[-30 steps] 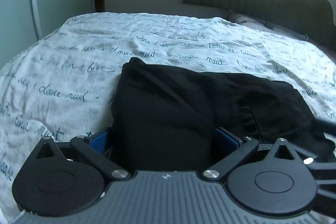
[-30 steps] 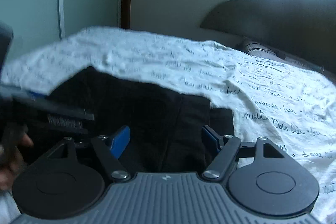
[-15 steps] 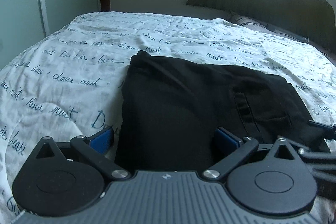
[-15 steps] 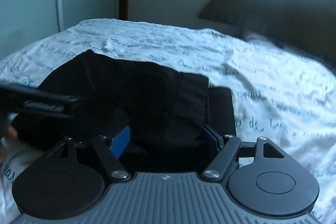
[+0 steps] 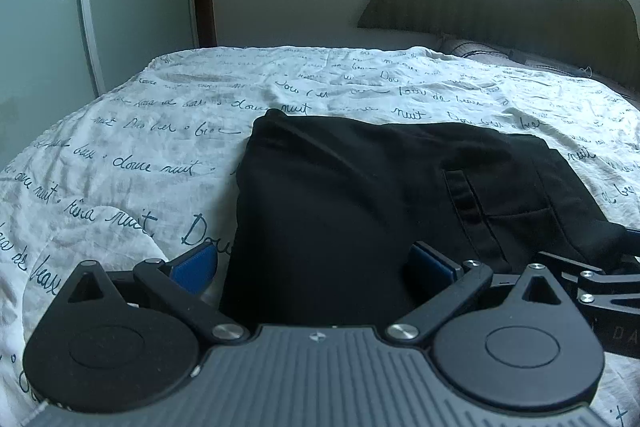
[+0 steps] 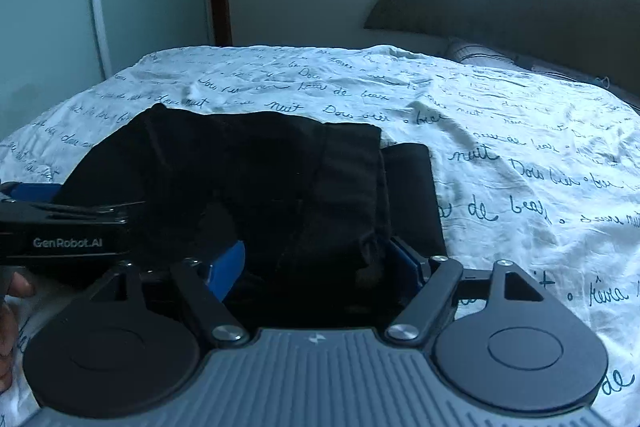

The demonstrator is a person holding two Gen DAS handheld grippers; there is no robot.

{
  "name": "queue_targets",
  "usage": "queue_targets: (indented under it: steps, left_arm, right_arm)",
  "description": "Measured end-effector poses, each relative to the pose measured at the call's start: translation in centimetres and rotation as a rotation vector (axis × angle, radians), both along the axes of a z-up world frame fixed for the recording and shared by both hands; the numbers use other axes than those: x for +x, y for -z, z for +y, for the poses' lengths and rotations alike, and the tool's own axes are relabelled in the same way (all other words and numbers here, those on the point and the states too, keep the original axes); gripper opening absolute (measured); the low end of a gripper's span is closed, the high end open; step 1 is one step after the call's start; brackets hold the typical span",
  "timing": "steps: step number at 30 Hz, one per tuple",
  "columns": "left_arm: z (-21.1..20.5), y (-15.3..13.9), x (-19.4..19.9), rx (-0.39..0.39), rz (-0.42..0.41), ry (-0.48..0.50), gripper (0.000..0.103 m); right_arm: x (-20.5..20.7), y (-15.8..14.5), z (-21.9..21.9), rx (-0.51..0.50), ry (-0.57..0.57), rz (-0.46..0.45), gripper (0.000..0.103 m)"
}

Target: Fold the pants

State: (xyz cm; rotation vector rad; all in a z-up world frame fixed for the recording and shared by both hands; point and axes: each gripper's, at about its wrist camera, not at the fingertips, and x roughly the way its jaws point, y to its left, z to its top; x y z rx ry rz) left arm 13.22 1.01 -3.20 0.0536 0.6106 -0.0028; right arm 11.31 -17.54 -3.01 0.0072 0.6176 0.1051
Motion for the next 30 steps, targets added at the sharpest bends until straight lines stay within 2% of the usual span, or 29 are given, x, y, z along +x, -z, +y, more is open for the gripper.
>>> queue_targets:
  steps: [4,6,8,10,12,15,17,20,23,25,28,30]
  left_arm:
    - [0.2,-0.5,-0.3,-0.006,0.006,0.009,0.103]
    - [0.5,-0.9,-0.7,-0.021,0.014,0.031,0.103]
    - [0.9,-1.1,-1.2,-0.041,0.024,0.055,0.103]
    - [1.1,-1.0,-1.6,-0.057,0.035,0.069,0.103]
    - [1.2,-0.7,-1.8,-0.056,0.043,0.077,0.103]
    - [1.3,-0.4,-1.9,-0.066,0.035,0.079,0.103]
    - [1.4,-0.2,-2.0,-0.076,0.036,0.072,0.103]
    - [1.4,0.0,-2.2,-0.071,0.024,0.055,0.103]
    - [1.1,0.0,-2.3,-0.050,0.007,0.052,0.103]
    - [0.9,0.1,-2.4,-0.036,-0.004,0.050,0.103]
    - [0.7,0.1,-2.5,-0.021,-0.010,0.050,0.103]
    - [0.6,0.1,-2.5,-0.011,-0.018,0.050,0.103]
  right_arm:
    - [-0.1,-0.1,-0.2,-0.006,0.020,-0.006,0.081]
    - [-0.8,-0.7,-0.2,-0.033,0.048,-0.039,0.081]
    - [-1.7,-1.4,-0.1,-0.041,0.022,-0.065,0.081]
    - [-1.8,-1.4,0.2,-0.052,-0.018,-0.050,0.081]
    - [-1.3,-0.6,0.6,-0.111,-0.020,-0.028,0.082]
    - [-0.4,0.3,-0.7,-0.054,0.022,-0.004,0.091]
    - [-0.3,0.3,-1.3,-0.024,0.031,0.004,0.091]
    - [-0.6,0.2,-1.1,-0.038,0.039,-0.009,0.091]
    - [-2.2,-0.8,-0.4,-0.062,0.049,-0.072,0.092]
    - [-2.8,-1.4,0.1,-0.074,0.009,-0.094,0.092]
    - [-2.3,-0.7,1.2,-0.113,-0.046,-0.048,0.092]
    - [-1.8,0.2,1.0,-0.094,-0.032,-0.023,0.099]
